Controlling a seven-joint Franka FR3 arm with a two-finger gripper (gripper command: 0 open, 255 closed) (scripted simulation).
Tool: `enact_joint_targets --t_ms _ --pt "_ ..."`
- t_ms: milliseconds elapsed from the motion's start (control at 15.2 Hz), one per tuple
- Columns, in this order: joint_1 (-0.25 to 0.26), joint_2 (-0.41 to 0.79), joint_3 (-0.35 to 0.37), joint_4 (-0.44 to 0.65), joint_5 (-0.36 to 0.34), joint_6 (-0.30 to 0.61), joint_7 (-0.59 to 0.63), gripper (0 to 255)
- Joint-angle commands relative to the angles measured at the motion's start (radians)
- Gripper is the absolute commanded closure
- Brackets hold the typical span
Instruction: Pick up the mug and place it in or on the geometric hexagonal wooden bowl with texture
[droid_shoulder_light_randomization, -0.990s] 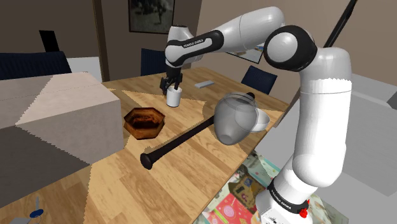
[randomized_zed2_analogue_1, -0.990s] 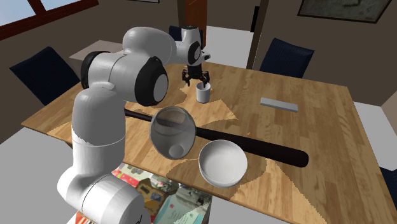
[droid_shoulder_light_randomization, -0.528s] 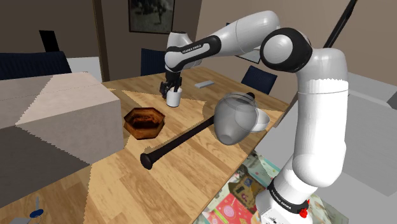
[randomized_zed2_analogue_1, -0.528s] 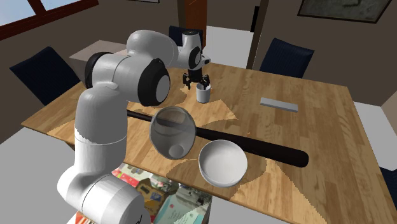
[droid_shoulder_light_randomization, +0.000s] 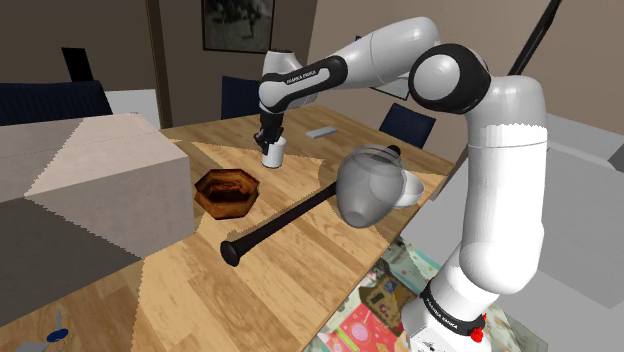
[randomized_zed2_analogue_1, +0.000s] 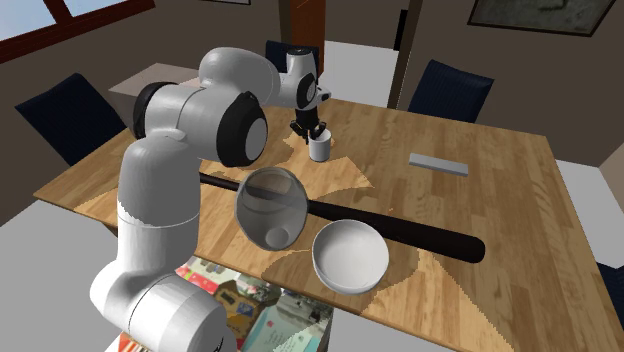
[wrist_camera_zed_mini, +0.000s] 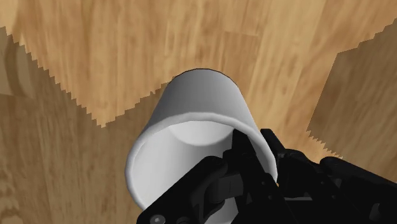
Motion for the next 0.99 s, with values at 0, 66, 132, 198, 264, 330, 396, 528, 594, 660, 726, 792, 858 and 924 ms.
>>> enact_joint_targets --t_ms 0,66,132,198,264,330,396,528,594,660,726,792,858,924 --pt "0.0 0.0 0.0 0.0 0.0 0.0 0.0 255" --pt "0.0 0.0 0.0 0.0 0.0 0.0 0.0 255" --pt "0.0 0.0 0.0 0.0 0.0 0.0 0.0 255" --pt "0.0 0.0 0.0 0.0 0.0 0.0 0.0 255" --pt "0.0 0.0 0.0 0.0 0.0 0.0 0.0 255" --pt "0.0 0.0 0.0 0.0 0.0 0.0 0.0 255" --pt "0.0 -0.006 0.001 0.005 0.001 -0.011 -0.001 255" --pt "-0.001 -0.016 0.002 0.016 0.003 -0.032 -0.003 255" --pt "-0.001 -0.021 0.002 0.022 0.004 -0.043 -0.004 255" --pt "-0.001 -0.026 0.002 0.029 0.005 -0.055 -0.006 255" --pt "-0.001 -0.031 0.003 0.035 0.006 -0.066 -0.007 255" --pt "-0.001 -0.036 0.003 0.042 0.007 -0.077 -0.008 255" --pt "-0.001 -0.04 0.004 0.049 0.008 -0.088 -0.009 255" --pt "-0.001 -0.045 0.004 0.056 0.009 -0.1 -0.01 255"
